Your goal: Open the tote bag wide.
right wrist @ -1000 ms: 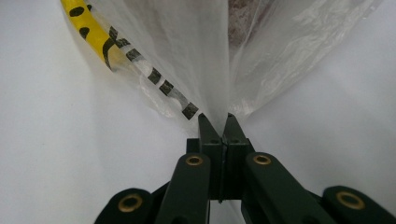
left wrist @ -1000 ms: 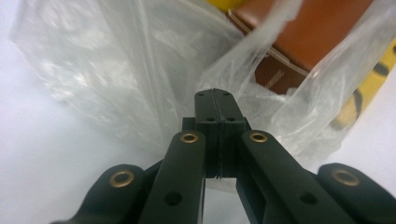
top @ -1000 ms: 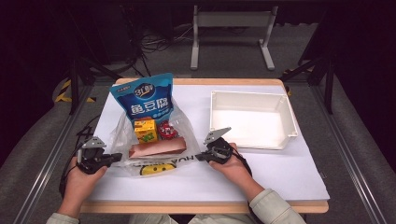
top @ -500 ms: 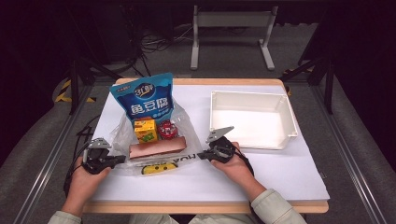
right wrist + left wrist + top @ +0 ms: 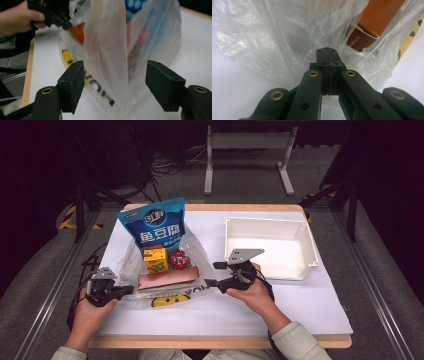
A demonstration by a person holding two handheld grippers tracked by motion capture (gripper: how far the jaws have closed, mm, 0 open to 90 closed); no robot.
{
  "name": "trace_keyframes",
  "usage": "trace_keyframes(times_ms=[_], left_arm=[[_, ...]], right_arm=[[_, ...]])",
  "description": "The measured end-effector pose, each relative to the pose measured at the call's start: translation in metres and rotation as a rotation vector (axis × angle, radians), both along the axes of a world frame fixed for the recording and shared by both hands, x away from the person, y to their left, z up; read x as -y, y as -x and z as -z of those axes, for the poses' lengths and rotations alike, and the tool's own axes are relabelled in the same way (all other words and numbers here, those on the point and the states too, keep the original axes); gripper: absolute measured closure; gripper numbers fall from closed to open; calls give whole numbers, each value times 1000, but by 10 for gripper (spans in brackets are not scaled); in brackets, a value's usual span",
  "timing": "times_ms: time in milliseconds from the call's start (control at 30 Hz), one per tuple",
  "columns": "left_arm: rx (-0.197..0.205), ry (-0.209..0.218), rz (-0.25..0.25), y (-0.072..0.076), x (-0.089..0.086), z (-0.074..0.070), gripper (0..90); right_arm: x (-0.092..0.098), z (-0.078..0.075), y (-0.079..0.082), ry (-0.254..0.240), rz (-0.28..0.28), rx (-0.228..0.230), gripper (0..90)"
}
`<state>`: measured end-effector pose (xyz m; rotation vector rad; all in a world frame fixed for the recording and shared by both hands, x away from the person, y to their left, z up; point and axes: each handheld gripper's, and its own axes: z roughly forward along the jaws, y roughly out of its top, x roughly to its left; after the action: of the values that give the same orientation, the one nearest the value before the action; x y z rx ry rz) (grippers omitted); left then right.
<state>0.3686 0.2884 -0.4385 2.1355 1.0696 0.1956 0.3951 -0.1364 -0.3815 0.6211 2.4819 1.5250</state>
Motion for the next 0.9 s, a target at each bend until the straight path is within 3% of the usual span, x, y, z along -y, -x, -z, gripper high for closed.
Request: trace_keyframes(times_ms=[133, 333, 500, 700, 800, 900], left_arm=[[-3, 3, -4, 1, 0, -1, 897], [-3, 11, -3, 1, -1, -1, 897], [0, 14, 3, 1, -1, -1, 897], [6, 24, 6, 2, -2, -2, 897], [8, 24, 7, 2, -2, -2, 897], [9, 24, 9, 2, -1, -2, 897]], right_arm=[[-3, -18, 0, -43, 14, 49, 282], [-17, -44, -5, -48, -10, 113, 225], [-30, -55, -14, -59, 30, 129, 121], [-43, -63, -22, -102, 22, 115, 107], [-49, -66, -23, -92, 35, 130, 126], [-54, -66, -25, -52, 60, 149, 156]])
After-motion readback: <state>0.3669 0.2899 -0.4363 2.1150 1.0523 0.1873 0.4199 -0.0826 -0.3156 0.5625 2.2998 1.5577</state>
